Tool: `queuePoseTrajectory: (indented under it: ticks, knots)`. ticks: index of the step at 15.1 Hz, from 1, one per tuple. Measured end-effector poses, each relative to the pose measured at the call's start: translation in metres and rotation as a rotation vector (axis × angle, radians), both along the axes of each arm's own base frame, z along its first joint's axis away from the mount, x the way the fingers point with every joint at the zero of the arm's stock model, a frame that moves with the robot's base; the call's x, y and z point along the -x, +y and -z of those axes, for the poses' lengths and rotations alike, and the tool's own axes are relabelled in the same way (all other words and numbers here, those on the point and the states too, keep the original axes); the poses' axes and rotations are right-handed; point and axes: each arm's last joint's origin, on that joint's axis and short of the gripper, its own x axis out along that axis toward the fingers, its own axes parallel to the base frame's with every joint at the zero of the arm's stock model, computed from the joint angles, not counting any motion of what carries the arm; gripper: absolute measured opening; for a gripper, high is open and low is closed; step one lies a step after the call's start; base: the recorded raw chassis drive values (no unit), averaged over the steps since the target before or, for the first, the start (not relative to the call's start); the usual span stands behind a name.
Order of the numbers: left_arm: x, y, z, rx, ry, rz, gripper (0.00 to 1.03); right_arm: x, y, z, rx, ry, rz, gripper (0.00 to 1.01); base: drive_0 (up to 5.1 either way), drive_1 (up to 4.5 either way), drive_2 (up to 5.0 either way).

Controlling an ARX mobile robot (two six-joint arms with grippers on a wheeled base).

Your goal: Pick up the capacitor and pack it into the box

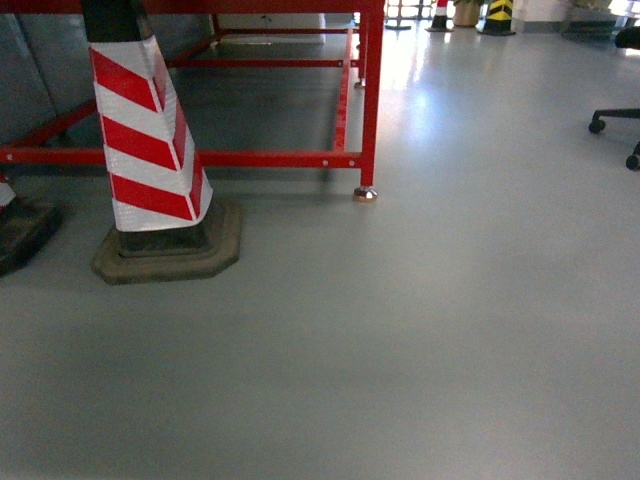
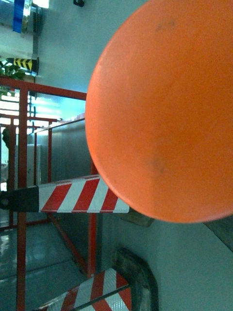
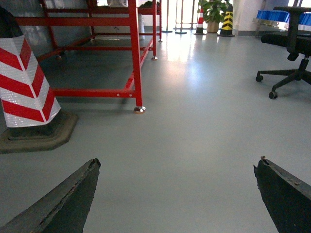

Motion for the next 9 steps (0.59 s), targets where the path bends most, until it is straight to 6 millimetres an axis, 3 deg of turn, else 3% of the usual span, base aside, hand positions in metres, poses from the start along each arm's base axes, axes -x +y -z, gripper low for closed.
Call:
queuePoseTrajectory:
  ticks: [9]
  knots:
    - [0.0, 0.0, -0.0001, 0.0, -0.002, 0.0, 0.44, 0.0, 0.0, -0.0003, 0.0, -0.003, 0.0, 0.98, -5.0, 2.49, 2.5]
